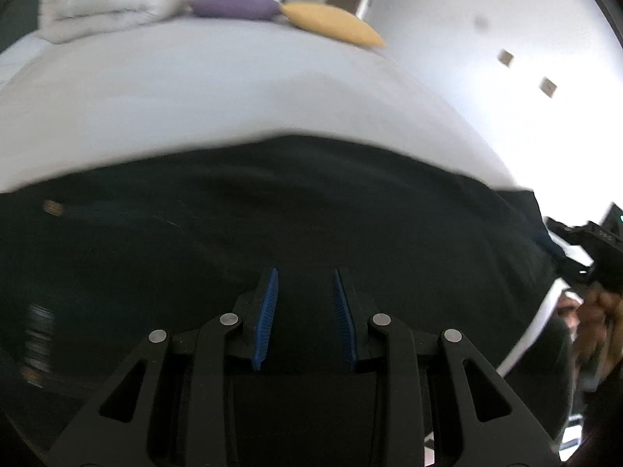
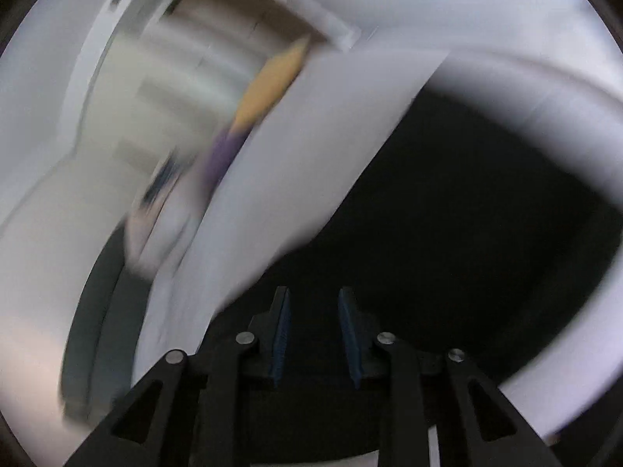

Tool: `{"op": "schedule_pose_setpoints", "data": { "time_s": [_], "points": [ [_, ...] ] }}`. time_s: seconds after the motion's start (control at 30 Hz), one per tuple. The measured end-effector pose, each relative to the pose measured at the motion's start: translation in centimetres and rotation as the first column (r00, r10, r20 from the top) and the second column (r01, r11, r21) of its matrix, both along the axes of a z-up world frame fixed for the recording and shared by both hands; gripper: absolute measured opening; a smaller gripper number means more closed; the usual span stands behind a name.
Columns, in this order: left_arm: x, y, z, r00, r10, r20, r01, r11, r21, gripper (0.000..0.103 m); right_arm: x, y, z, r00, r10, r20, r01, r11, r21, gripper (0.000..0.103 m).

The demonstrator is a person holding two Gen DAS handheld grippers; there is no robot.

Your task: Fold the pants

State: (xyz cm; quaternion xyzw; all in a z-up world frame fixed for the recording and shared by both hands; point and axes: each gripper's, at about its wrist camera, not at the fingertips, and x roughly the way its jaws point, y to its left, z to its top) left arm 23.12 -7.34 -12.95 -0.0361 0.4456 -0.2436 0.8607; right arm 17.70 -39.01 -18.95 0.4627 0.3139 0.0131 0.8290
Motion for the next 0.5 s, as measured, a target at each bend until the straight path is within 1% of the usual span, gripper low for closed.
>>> {"op": "schedule_pose_setpoints", "data": {
  "time_s": [0.03, 0.07, 0.1, 0.13, 0.17, 0.2, 0.23, 0.27, 0.33, 0.37, 0.4, 0.5],
  "points": [
    [-0.2, -0.2, -0.4, 1.0, 0.001, 0.004, -0.001, 1.0, 0.015, 0.028, 1.6, 2.8, -1.6, 0.996, 0.087, -0.022, -0.086, 0.995, 0.045, 0.029],
    [-0.5, 0.0, -0.8, 1.0, 0.002, 0.014, -0.002, 1.0, 0.013, 0.028, 2.2, 3.9, -2.6, 0.991, 0.124, -0.048, -0.122, 0.991, 0.053, 0.027],
    [-0.7, 0.5, -0.9, 1.0, 0.005, 0.014, -0.005, 1.0, -0.003, 0.028, 2.8, 4.6, -3.2, 0.989, 0.135, -0.065, -0.133, 0.991, 0.029, 0.024],
    [-0.8, 1.2, -1.2, 1.0, 0.011, 0.009, -0.01, 1.0, -0.017, 0.028, 2.8, 4.6, -3.5, 0.99, 0.127, -0.058, -0.127, 0.992, -0.002, 0.01],
    [-0.9, 2.1, -1.2, 1.0, 0.024, 0.01, -0.024, 0.999, -0.027, 0.028, 2.8, 3.7, -4.0, 0.992, 0.115, -0.056, -0.115, 0.993, 0.004, 0.0],
    [-1.0, 2.7, -1.3, 1.0, 0.029, 0.012, -0.028, 0.999, -0.032, 0.028, 2.6, 2.4, -4.7, 0.994, 0.092, -0.059, -0.09, 0.995, 0.032, 0.0],
    [-1.2, 3.5, -1.4, 0.999, 0.031, 0.011, -0.031, 0.998, -0.049, 0.028, 2.1, 0.7, -5.1, 0.998, 0.05, -0.044, -0.047, 0.997, 0.063, 0.0],
    [-1.5, 3.7, -1.5, 0.999, 0.032, 0.01, -0.031, 0.998, -0.062, 0.028, 1.3, -0.4, -5.0, 0.999, 0.008, -0.044, -0.006, 0.998, 0.058, 0.0],
    [-2.1, 4.1, -1.7, 0.999, 0.04, 0.017, -0.038, 0.996, -0.078, 0.028, -0.5, -3.4, -4.3, 0.995, -0.085, -0.048, 0.086, 0.996, 0.004, 0.0],
    [-2.3, 4.2, -1.8, 0.999, 0.043, 0.02, -0.041, 0.996, -0.079, 0.028, -2.2, -5.1, -4.2, 0.988, -0.145, -0.053, 0.145, 0.989, -0.018, 0.0],
    [-2.5, 4.3, -1.8, 0.999, 0.045, 0.024, -0.043, 0.996, -0.077, 0.028, -3.0, -6.3, -4.2, 0.979, -0.198, -0.057, 0.197, 0.98, -0.018, 0.0],
    [-2.6, 4.3, -2.0, 0.999, 0.041, 0.031, -0.039, 0.997, -0.072, 0.028, -7.2, -11.9, -3.8, 0.931, -0.362, -0.055, 0.361, 0.932, -0.016, 0.0]
  ]
}}
